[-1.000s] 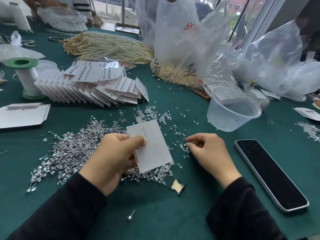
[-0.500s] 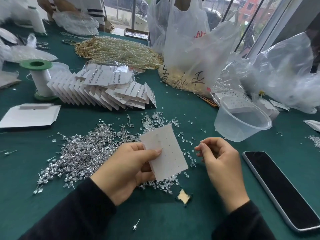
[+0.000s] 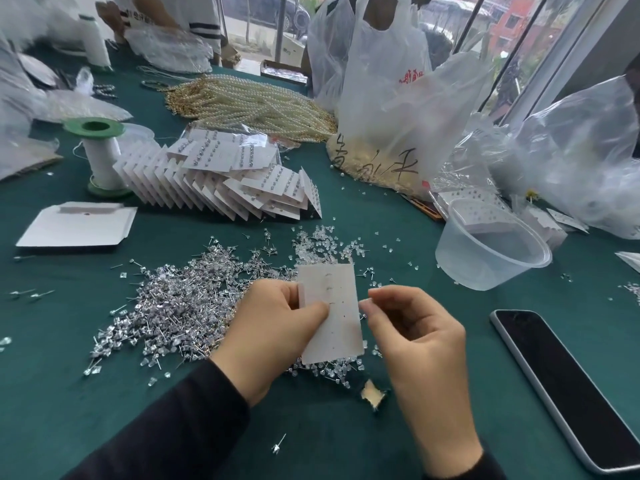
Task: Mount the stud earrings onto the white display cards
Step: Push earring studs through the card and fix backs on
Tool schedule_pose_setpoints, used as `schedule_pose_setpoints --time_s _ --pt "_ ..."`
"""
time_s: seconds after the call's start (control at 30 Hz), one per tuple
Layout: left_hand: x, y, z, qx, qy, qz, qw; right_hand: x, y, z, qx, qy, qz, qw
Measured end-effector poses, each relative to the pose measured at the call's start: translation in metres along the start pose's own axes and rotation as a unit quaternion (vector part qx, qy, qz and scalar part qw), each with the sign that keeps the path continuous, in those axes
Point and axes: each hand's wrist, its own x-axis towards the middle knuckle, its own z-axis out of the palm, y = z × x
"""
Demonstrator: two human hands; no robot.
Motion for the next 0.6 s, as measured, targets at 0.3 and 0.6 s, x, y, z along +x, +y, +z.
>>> schedule_pose_setpoints --time_s 0.3,0.6 --pt "-0.004 0.000 0.001 0.122 0.018 0.106 0.987 -0.006 0.002 0.018 -0.091 -0.016 -0.123 0.988" --pt "-0.006 -0.004 0.003 0.204 0.050 0.175 0.962 -0.008 0.004 0.020 -0.118 -0.017 -0.136 0.984"
